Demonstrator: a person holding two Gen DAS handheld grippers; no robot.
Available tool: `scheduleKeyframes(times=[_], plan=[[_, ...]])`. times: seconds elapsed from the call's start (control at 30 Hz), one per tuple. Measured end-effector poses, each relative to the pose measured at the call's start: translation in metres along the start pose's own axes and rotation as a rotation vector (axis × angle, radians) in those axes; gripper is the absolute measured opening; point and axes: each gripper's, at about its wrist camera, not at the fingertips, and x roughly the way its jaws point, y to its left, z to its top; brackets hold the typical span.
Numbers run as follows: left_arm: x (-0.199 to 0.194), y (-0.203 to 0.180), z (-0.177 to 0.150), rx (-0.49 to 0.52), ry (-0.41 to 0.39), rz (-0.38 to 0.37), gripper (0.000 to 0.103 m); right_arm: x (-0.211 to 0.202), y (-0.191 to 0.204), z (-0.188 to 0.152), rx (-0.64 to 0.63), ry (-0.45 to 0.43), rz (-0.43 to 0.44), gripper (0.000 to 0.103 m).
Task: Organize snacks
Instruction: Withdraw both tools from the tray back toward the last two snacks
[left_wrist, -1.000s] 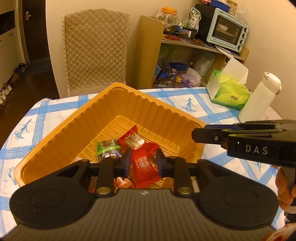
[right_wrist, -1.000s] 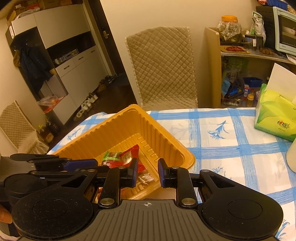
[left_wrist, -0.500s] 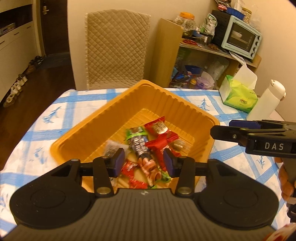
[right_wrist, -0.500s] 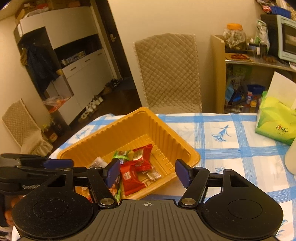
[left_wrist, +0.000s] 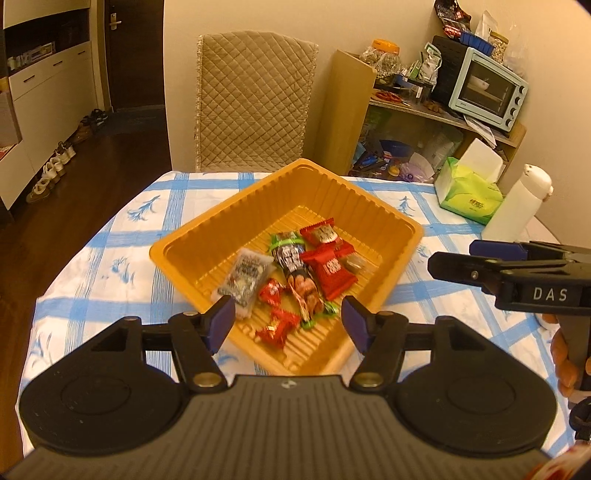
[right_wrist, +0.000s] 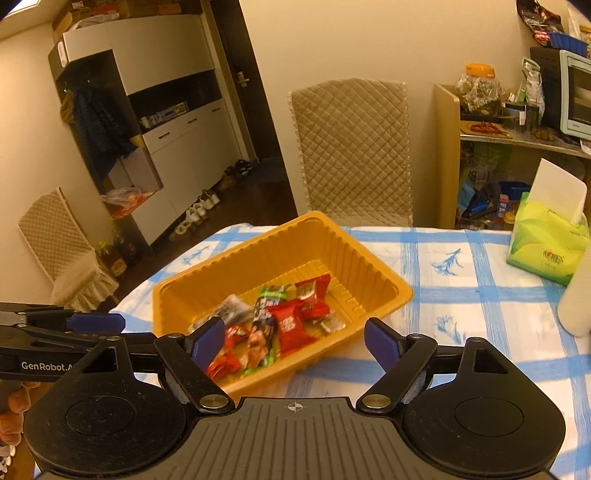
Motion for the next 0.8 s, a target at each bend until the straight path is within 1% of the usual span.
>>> scheduleKeyframes(times=[0.37, 0.8], plan=[[-0.043, -0.025, -0.039, -0.009, 0.014, -0.003, 0.061, -0.056, 0.008, -0.039, 0.04, 0.01, 0.003, 0.084], [-0.067, -0.062, -0.091, 0.012, 0.076, -0.019, 0.062, -0.113, 0.0, -0.095, 0.083, 0.068, -0.032, 0.084]])
